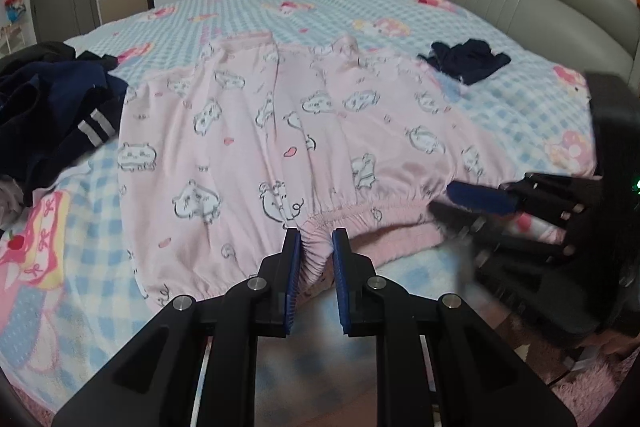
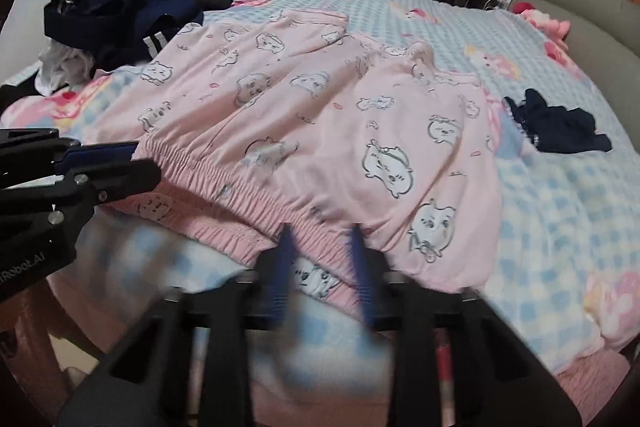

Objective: Fold clothes

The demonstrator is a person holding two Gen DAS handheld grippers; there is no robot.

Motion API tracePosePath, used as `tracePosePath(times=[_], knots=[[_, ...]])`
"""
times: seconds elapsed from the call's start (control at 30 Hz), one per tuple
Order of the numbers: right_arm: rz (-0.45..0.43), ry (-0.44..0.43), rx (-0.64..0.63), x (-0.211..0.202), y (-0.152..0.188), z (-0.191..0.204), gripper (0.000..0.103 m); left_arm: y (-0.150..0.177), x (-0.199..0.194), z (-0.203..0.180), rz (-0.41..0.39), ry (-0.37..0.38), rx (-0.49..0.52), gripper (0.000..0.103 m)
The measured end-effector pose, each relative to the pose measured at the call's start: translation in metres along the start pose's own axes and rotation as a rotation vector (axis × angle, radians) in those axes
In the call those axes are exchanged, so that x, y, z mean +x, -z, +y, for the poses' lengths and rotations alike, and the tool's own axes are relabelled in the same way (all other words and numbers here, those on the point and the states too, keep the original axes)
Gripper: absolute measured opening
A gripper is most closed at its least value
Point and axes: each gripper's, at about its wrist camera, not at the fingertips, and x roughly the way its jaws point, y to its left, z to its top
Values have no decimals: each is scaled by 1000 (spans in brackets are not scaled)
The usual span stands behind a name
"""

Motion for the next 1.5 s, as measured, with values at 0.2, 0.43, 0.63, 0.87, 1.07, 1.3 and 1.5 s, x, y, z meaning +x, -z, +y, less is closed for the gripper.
tracePosePath(times=[0.2,0.43,0.63,0.87,1.07,1.3,1.5], knots=[[-80,61,49,-21,-5,-19,4,-1,-3,5,-20,-29,-12,17],[-37,-7,139,-17,-4,-41,5,0,14,-7,33,-36,48,39],[14,-53,69,-7,0,-22,35,0,40,-20,99,-63,127,48],[26,-23,27,-2,5,-16,50,-2,37,-10,82,-51,66,17],[25,-30,61,-2,5,-23,50,-4,26,5,56,-8,-16,13],[-12,-69,80,-6,-2,-23,50,-5,22,11,43,-12,-20,7],[33,-70,16,9,-8,-11,55,-10,21,10,19,4,-23,7]])
